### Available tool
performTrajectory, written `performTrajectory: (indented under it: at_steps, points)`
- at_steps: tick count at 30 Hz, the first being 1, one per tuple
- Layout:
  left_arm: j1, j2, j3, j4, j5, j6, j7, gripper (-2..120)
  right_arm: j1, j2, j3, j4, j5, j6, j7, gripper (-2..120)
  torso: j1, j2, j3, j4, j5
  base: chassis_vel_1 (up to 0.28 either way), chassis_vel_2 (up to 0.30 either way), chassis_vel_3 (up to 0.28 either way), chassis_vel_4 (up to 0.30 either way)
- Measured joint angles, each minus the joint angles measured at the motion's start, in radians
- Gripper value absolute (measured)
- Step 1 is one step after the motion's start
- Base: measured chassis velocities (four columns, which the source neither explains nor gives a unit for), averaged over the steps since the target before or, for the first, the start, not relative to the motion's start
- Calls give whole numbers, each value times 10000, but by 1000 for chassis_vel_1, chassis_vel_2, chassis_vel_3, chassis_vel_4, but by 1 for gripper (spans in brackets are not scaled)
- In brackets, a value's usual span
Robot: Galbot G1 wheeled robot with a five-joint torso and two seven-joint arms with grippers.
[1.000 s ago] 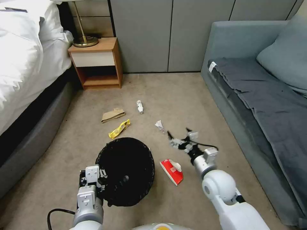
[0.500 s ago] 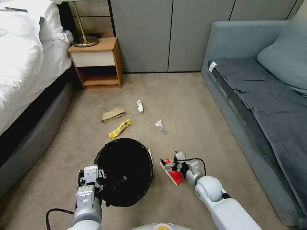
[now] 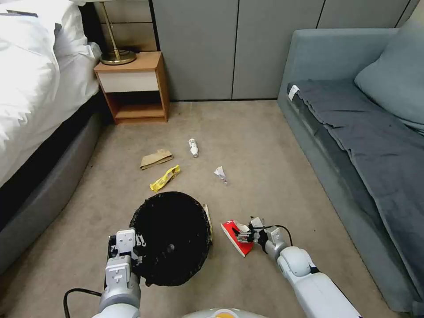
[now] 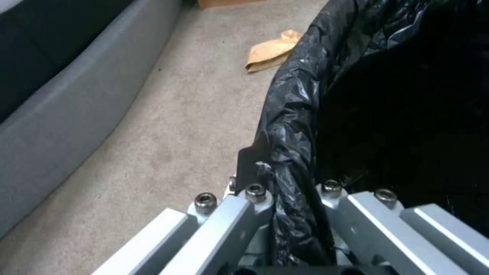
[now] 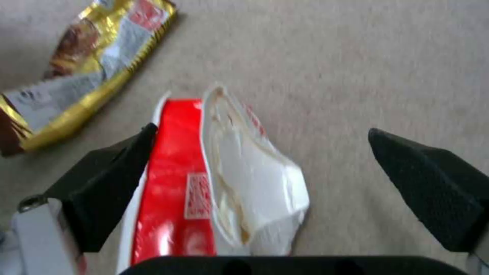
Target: Pick up the trash bin, then pick up the garbage from the floor and place it into the trash bin.
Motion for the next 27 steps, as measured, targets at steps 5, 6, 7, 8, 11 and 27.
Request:
performTrajectory:
  at_steps: [5, 6, 7, 8, 11, 27]
  points:
    - [-3, -4, 5, 0, 0, -1, -1, 1, 48, 159, 156, -610, -238, 240, -10, 100, 0, 1, 0, 1, 1, 0, 0, 0, 0]
    - [-1, -4, 4, 0, 0, -1, -1, 1, 48, 185, 175, -720, -283, 306, -9, 100, 0, 1, 0, 0, 0, 0, 0, 0, 0]
    - [-1, -4, 4, 0, 0, -1, -1, 1, 48, 185, 175, -720, -283, 306, -9, 100, 0, 1, 0, 0, 0, 0, 0, 0, 0]
    - [0, -5, 4, -2, -2, -1, -2, 1, 49, 220, 205, -865, -347, 420, -6, 97, 0, 0, 0, 0, 1, 0, 0, 0, 0]
    - [1, -10, 4, -5, -4, -3, -3, 1, 45, 265, 248, -1037, -440, 598, 3, 88, 0, 1, 0, 0, 1, 0, 0, 0, 0]
    - [-4, -28, 52, -19, 18, -10, -10, 1, 47, 367, 242, -1136, -575, 910, 162, 30, 0, 0, 0, 0, 0, 0, 0, 0, 0]
